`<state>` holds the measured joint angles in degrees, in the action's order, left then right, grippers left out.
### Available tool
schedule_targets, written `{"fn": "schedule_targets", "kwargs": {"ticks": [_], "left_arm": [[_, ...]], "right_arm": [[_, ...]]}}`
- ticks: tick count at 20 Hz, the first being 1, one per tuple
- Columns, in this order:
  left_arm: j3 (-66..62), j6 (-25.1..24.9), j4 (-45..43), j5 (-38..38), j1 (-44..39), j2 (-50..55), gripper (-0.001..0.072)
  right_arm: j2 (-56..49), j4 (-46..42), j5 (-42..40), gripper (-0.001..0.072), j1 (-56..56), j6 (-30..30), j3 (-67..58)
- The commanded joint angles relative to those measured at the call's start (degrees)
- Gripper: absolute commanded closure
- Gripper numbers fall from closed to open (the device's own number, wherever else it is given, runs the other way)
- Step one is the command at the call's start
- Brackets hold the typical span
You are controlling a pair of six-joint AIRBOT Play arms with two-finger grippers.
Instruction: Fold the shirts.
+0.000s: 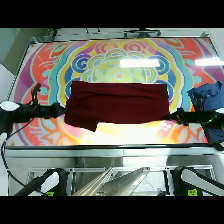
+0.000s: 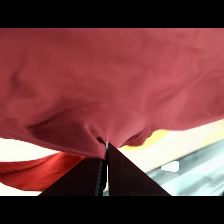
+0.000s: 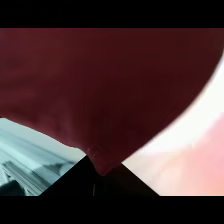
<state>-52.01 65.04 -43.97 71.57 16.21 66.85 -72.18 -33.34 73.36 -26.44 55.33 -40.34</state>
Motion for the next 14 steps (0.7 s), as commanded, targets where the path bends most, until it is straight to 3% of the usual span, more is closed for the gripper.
{"fn": "schedule_targets", "kwargs": {"ticks": [1, 7, 14], "left_arm": [[-10.8, 0.0, 0.7, -1.3, -3.0, 6.0, 0.0679], [-31.2, 0.0, 0.6, -5.5, -5.7, 25.3, 0.0679], [-48.7, -0.5, 0.6, -6.0, -6.6, 46.1, 0.0678]], "right_arm": [[-2.2, 9.6, -5.4, 0.0695, 4.3, -2.4, -6.2], [-18.5, 9.6, -11.8, 0.0695, 7.0, -0.6, -22.5], [-33.6, 9.7, -13.2, 0.0694, 7.4, -3.8, -29.0]]}}
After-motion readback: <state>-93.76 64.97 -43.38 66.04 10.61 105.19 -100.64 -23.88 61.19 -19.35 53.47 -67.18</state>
